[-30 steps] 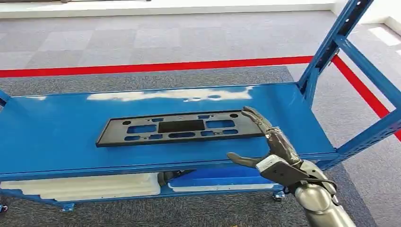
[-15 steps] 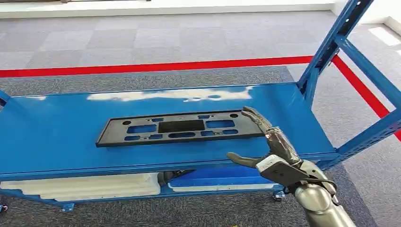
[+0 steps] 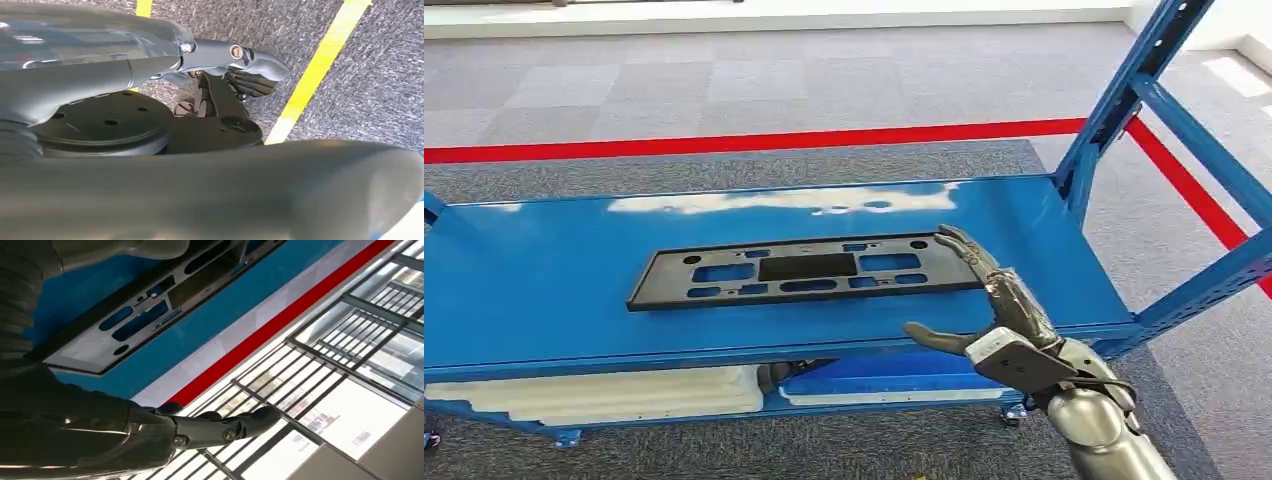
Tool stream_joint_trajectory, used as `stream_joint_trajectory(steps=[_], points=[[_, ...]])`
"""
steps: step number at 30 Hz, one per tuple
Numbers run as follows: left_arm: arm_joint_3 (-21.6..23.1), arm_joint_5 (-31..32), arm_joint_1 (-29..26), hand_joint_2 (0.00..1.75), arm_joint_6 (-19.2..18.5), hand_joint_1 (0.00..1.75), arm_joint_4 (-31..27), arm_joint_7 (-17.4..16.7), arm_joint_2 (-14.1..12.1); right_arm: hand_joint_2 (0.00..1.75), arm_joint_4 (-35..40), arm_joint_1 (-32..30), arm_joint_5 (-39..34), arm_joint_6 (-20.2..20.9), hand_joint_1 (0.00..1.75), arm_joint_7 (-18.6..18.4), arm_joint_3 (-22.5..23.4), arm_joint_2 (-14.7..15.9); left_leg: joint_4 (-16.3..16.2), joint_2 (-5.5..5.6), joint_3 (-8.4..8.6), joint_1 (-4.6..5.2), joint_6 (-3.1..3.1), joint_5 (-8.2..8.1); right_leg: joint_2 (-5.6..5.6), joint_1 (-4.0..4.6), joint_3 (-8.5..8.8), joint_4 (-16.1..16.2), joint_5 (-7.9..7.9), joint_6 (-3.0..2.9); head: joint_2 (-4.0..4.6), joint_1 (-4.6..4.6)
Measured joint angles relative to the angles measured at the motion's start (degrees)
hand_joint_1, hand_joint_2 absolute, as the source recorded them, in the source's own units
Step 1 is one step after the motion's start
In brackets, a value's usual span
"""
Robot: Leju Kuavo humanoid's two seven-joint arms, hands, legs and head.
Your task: Take the parts from the cabinet and place them on the table.
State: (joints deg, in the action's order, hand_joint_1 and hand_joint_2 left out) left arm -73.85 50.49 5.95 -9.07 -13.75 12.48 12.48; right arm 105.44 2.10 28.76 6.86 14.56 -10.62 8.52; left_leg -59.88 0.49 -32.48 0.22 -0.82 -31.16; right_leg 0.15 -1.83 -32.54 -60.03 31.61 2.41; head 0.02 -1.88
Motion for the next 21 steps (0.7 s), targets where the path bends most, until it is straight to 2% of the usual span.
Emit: stream_joint_trajectory(steps=[21], points=[[0.00, 0.00, 0.00, 0.00, 0.00, 0.00, 0.00, 0.00, 0.00, 1.75, 0.00, 0.00, 0.00, 0.00, 0.00, 0.00, 0.00, 0.00, 0.00, 0.00, 0.00, 0.00, 0.00, 0.00, 0.00, 0.00, 0.00, 0.00, 0.00, 0.00, 0.00, 0.00]])
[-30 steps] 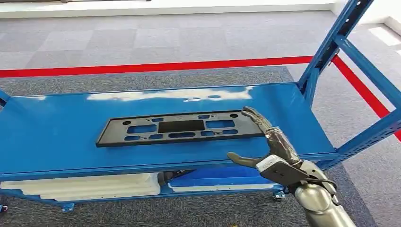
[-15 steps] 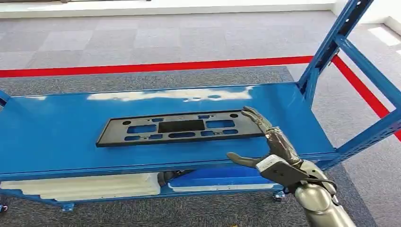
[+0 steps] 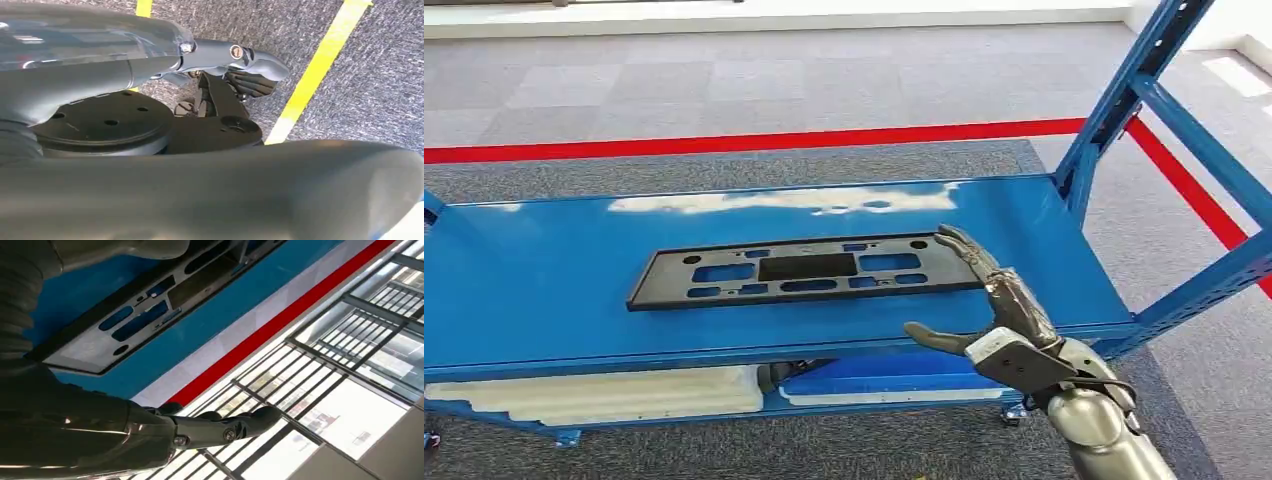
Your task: Take the parts from the cabinet and place them on the table.
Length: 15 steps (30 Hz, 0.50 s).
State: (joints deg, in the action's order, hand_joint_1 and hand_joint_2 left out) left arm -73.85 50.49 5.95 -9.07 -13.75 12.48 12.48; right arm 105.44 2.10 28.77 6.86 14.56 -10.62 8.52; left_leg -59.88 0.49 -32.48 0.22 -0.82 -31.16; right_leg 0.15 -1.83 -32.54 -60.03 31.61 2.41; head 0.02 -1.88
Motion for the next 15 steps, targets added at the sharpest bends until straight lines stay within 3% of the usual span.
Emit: stream_joint_trajectory(steps=[15], points=[[0.00, 0.00, 0.00, 0.00, 0.00, 0.00, 0.00, 0.00, 0.00, 1.75, 0.00, 0.00, 0.00, 0.00, 0.00, -0.02, 0.00, 0.00, 0.00, 0.00, 0.00, 0.00, 0.00, 0.00, 0.00, 0.00, 0.00, 0.00, 0.00, 0.00, -0.02, 0.00]])
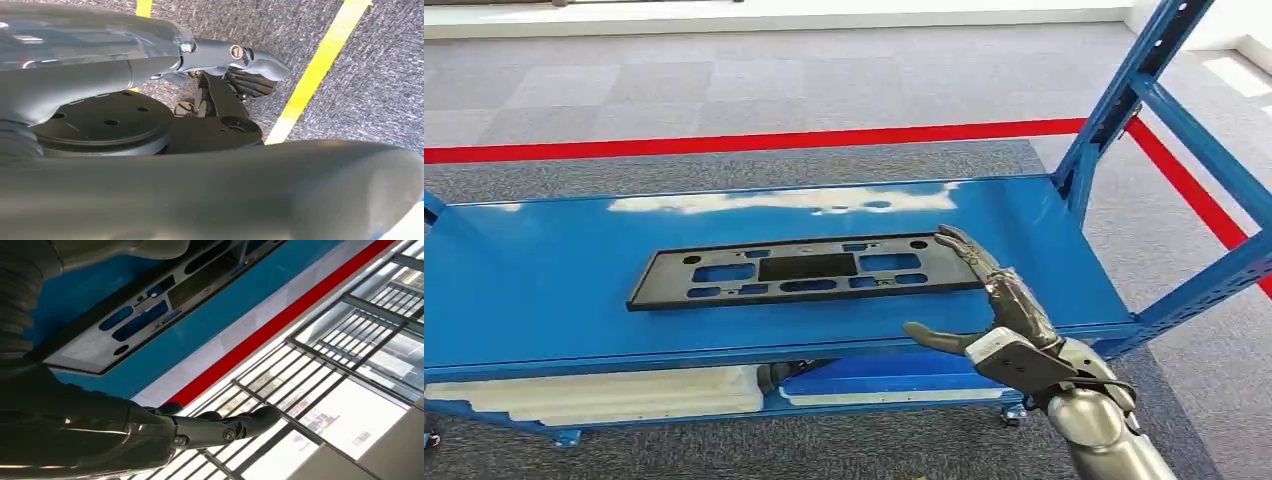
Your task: Take the parts from the cabinet and place them on the table.
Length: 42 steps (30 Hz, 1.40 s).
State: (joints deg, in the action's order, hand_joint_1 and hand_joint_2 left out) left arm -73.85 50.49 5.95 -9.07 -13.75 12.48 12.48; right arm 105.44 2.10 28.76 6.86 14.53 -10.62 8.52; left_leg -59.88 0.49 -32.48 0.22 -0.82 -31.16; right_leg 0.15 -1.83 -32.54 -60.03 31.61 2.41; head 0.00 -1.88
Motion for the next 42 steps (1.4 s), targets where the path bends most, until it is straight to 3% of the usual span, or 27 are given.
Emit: stream_joint_trajectory(steps=[42], points=[[0.00, 0.00, 0.00, 0.00, 0.00, 0.00, 0.00, 0.00, 0.00, 1.75, 0.00, 0.00, 0.00, 0.00, 0.00, 0.00, 0.00, 0.00, 0.00, 0.00, 0.00, 0.00, 0.00, 0.00, 0.00, 0.00, 0.00, 0.00, 0.00, 0.00, 0.02, 0.00]])
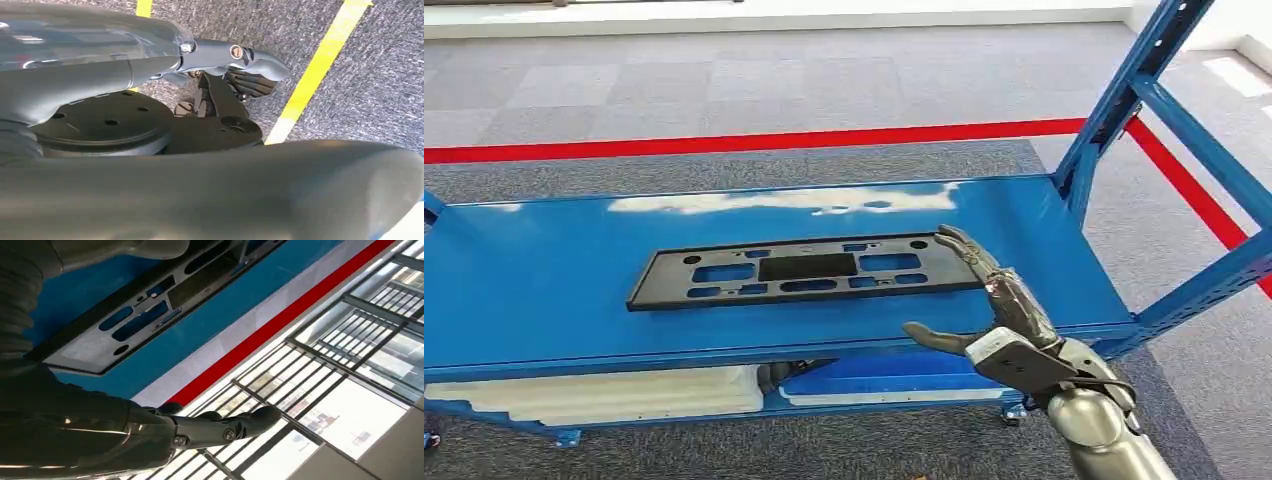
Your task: Take the parts from the cabinet and place them on the table.
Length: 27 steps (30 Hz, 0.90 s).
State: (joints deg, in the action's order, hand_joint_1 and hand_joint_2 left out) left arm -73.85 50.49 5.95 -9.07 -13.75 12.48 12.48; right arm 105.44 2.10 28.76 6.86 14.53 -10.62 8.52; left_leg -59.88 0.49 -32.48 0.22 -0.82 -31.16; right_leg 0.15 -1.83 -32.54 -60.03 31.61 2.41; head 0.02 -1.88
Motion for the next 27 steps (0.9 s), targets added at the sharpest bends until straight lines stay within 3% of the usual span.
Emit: stream_joint_trajectory(steps=[27], points=[[0.00, 0.00, 0.00, 0.00, 0.00, 0.00, 0.00, 0.00, 0.00, 1.75, 0.00, 0.00, 0.00, 0.00, 0.00, 0.02, 0.00, 0.00, 0.00, 0.00, 0.00, 0.00, 0.00, 0.00, 0.00, 0.00, 0.00, 0.00, 0.00, 0.00, 0.00, 0.00]])
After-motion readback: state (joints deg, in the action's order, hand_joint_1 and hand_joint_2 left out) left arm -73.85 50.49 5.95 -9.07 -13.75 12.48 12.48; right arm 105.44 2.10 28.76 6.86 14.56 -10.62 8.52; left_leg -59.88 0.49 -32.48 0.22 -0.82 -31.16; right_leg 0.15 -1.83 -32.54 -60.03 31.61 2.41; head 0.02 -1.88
